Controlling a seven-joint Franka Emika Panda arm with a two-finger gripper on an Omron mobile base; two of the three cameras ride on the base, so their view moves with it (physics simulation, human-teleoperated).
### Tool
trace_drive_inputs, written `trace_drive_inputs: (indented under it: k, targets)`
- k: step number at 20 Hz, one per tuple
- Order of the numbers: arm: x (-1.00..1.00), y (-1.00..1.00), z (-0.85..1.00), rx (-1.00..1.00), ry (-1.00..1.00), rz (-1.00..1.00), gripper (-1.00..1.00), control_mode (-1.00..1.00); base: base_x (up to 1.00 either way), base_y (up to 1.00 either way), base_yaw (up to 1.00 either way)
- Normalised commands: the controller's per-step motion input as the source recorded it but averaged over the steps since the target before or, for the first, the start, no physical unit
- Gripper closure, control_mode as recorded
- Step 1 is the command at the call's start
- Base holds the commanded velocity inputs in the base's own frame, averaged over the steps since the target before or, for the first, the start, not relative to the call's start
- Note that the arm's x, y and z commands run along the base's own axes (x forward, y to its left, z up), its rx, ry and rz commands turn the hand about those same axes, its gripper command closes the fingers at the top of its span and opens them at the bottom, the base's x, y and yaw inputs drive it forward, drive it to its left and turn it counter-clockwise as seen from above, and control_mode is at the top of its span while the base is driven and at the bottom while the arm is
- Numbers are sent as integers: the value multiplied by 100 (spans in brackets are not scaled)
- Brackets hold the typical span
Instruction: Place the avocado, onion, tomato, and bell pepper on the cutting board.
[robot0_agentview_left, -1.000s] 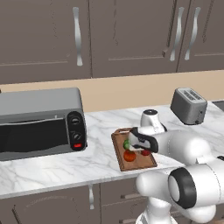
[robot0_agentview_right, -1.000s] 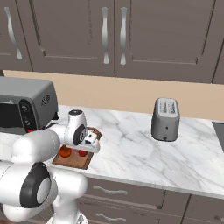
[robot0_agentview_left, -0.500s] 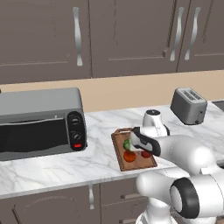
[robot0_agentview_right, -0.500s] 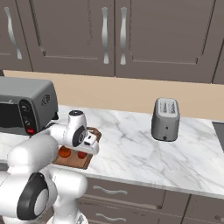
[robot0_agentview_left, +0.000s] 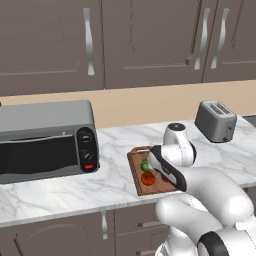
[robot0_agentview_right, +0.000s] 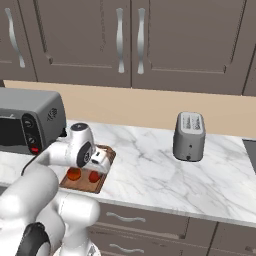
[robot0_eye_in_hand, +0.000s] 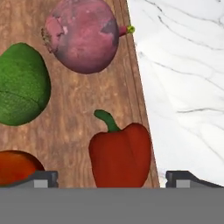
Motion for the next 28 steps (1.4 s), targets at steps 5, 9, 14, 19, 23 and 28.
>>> trace_drive_inputs:
  k: [5, 9, 14, 19, 23, 28]
  targets:
    - [-24, 0, 23, 0, -17, 0, -100, -100, 0, 0, 0]
    - [-48, 0, 28, 0, -18, 0, -100, -100, 0, 0, 0]
    - [-62, 0, 30, 0, -18, 0, -100, -100, 0, 0, 0]
    - [-62, 0, 41, -2, -17, -1, -100, -100, 0, 0, 0]
    - [-57, 0, 51, -6, -14, -4, -100, -100, 0, 0, 0]
    - [-67, 0, 33, -6, -18, -4, -100, -100, 0, 0, 0]
